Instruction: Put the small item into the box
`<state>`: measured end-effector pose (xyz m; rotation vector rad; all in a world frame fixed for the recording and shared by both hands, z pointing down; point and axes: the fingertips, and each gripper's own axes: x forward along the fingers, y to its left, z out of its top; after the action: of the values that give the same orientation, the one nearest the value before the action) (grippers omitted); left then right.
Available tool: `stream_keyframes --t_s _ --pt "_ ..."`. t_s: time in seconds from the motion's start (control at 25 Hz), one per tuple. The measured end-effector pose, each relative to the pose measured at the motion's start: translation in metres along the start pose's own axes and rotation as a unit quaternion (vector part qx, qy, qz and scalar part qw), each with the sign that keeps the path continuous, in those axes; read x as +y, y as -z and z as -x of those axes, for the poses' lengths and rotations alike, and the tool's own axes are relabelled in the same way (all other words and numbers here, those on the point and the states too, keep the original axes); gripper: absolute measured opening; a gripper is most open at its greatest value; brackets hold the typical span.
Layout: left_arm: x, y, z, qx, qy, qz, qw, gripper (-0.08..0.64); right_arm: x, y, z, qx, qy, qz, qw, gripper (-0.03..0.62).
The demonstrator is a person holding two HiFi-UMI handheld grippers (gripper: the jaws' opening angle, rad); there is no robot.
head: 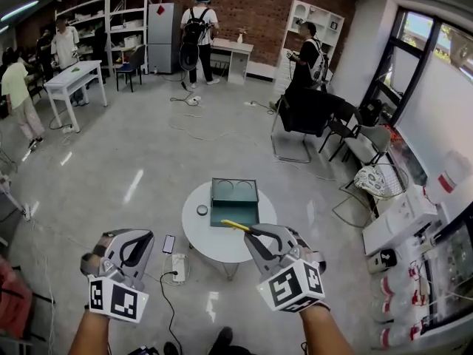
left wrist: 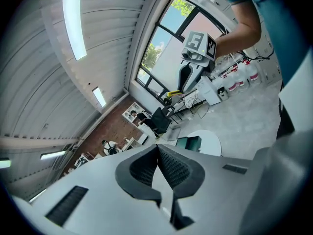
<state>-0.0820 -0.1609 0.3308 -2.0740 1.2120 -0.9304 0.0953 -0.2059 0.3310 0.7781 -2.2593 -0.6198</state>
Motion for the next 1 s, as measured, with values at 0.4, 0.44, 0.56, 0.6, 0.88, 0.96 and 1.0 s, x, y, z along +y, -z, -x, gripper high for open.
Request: stream_keyframes --t_s 0.4,0.44,0.56,0.6,0.88,0.96,1.0 --pt "0.0 -0.023 -0.033 0.036 -0.011 -0.011 0.9992 0.019 -0.032 0.029 -0.013 -0.032 -0.024 -0.008 0.999 0.071" --pt "0.002 -0.025 -0.037 0.034 -0.01 -0.012 0.9993 0.019 -0.034 0.03 -0.012 -0.03 -0.023 -0.01 0.999 0.071" --pt "0.009 -0.028 -0.051 0.019 -0.004 -0.014 0.9997 0.018 -0.042 0.036 -0.013 -0.018 -0.013 -0.014 1.0 0.071" --pt "0.011 -0.029 -0.056 0.013 0.001 -0.016 0.9998 0.018 -0.045 0.038 -0.014 -0.013 -0.008 -0.018 1.0 0.071" --pt "0.031 -0.036 -0.102 -0.042 0.036 -0.036 0.9978 0.019 -0.072 0.05 -0.017 0.031 0.038 -0.045 0.998 0.071" --pt "0.048 -0.032 -0.109 -0.059 0.044 -0.041 0.9964 0.019 -0.076 0.041 -0.022 0.043 0.05 -0.054 0.996 0.071" --pt "0.057 -0.028 -0.112 -0.068 0.048 -0.043 0.9957 0.019 -0.077 0.035 -0.026 0.05 0.056 -0.056 0.996 0.071"
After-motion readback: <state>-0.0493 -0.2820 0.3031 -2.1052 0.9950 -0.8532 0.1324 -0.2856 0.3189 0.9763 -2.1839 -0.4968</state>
